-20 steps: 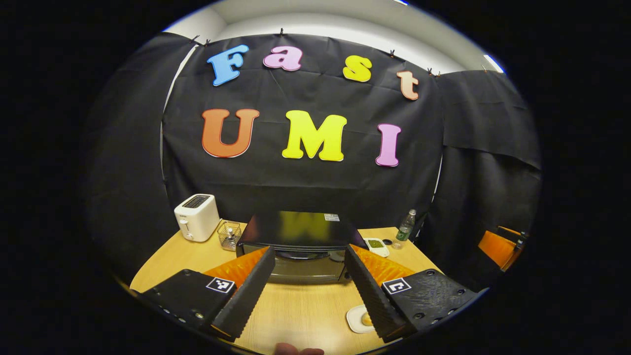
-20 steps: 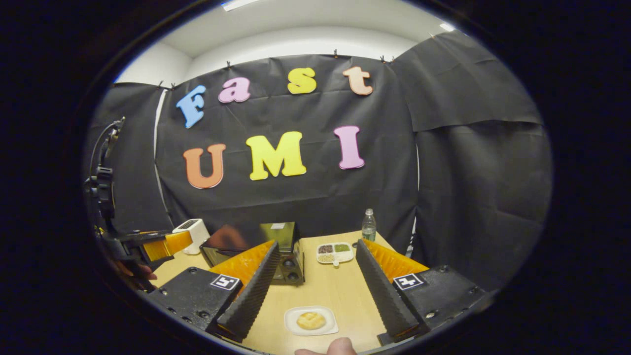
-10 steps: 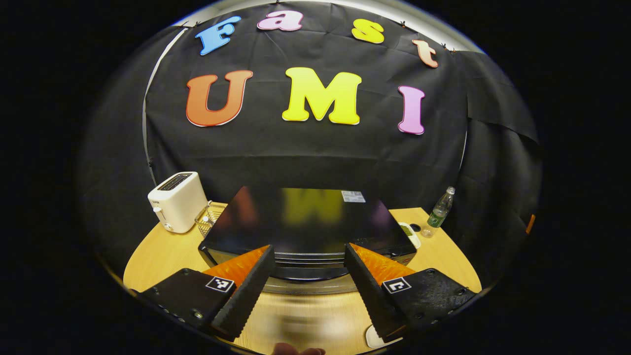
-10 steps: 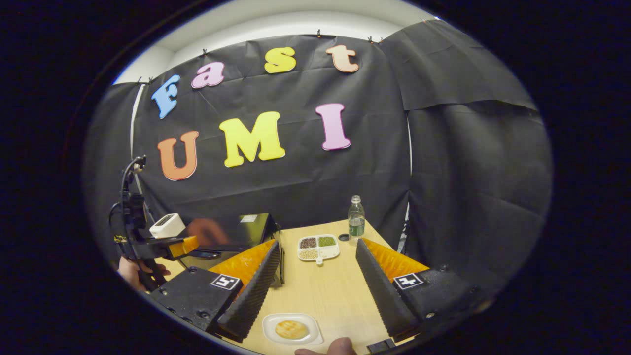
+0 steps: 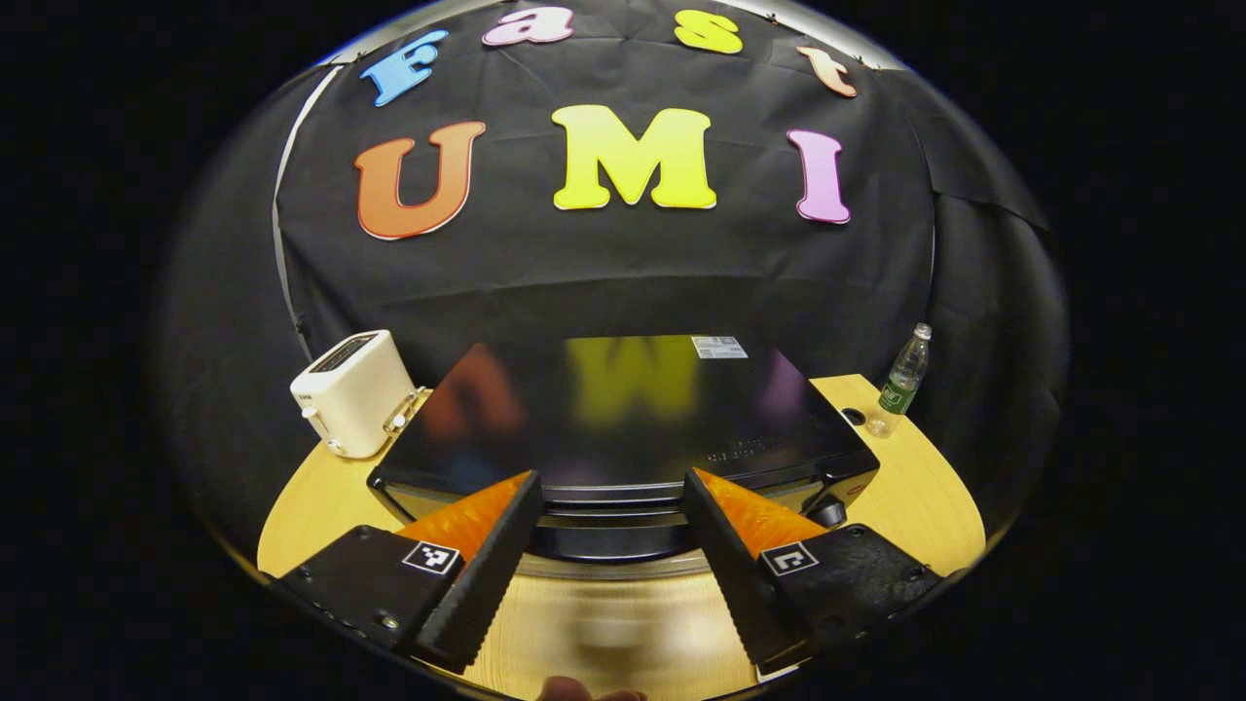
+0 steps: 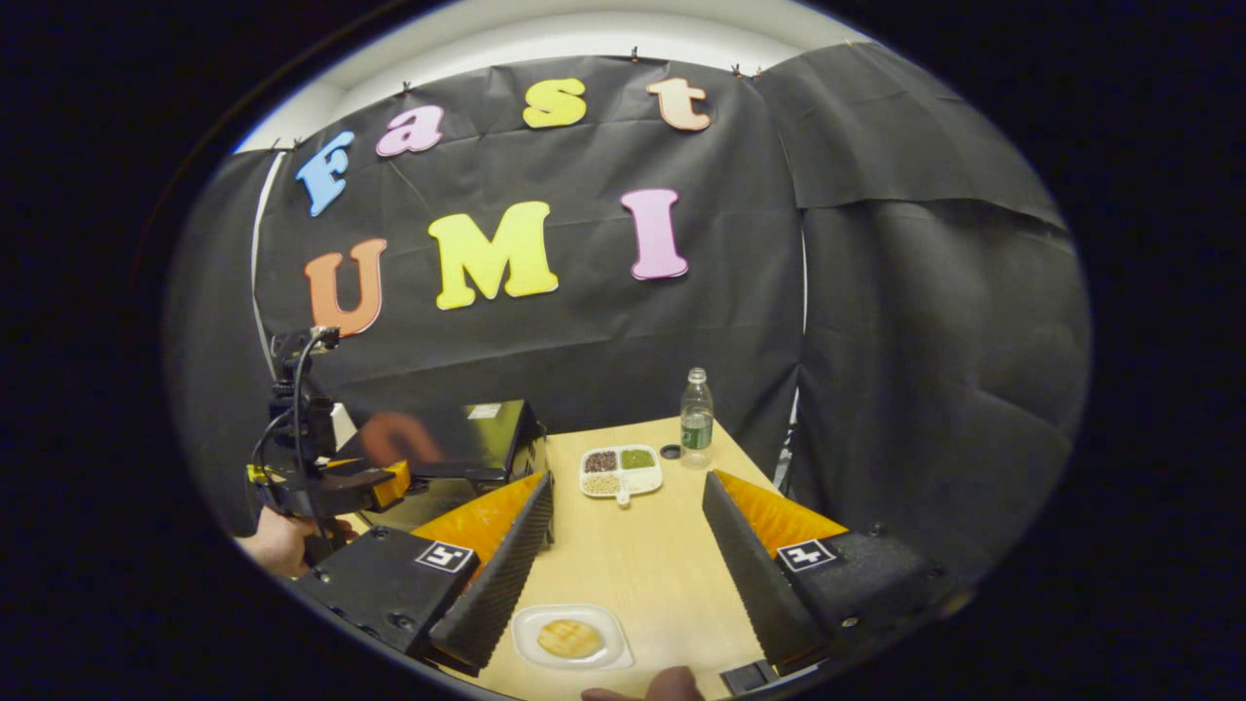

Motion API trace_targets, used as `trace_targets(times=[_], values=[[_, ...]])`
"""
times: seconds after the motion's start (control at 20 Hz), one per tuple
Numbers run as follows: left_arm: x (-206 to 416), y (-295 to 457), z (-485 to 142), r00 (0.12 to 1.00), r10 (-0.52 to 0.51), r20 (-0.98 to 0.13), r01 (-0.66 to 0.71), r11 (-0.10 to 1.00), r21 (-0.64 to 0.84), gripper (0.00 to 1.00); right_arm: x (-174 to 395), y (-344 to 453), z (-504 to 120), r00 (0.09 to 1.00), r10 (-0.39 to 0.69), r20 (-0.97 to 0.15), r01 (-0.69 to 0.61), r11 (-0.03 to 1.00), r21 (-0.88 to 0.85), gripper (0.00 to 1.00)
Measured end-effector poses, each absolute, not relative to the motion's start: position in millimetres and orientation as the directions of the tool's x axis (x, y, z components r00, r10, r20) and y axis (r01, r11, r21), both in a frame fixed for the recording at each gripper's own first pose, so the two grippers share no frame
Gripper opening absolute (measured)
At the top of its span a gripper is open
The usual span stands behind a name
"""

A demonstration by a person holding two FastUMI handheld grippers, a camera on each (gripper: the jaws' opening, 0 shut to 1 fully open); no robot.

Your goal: Open the electric oven with the left hand, put the food in, and close the electric oven.

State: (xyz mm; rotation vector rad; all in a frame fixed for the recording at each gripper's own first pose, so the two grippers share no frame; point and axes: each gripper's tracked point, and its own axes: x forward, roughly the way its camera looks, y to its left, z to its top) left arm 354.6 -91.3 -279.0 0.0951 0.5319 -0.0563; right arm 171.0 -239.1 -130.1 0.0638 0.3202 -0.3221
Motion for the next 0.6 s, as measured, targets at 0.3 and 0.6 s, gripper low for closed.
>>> trace_targets(times=[0.3,0.6], values=[[279.4,-84.2,-342.0,0.739,-0.052,-0.672,0.042,0.999,-0.032,0.96,156.7,-227.3,-121.2,0.9,-0.308,-0.309,0.325,0.946,0.004,0.96],[220.3,-74.8,-384.8,0.679,-0.089,-0.729,0.063,0.996,-0.063,0.96,123.6,-218.0,-122.7,0.885,-0.333,-0.325,0.341,0.939,-0.033,0.97]])
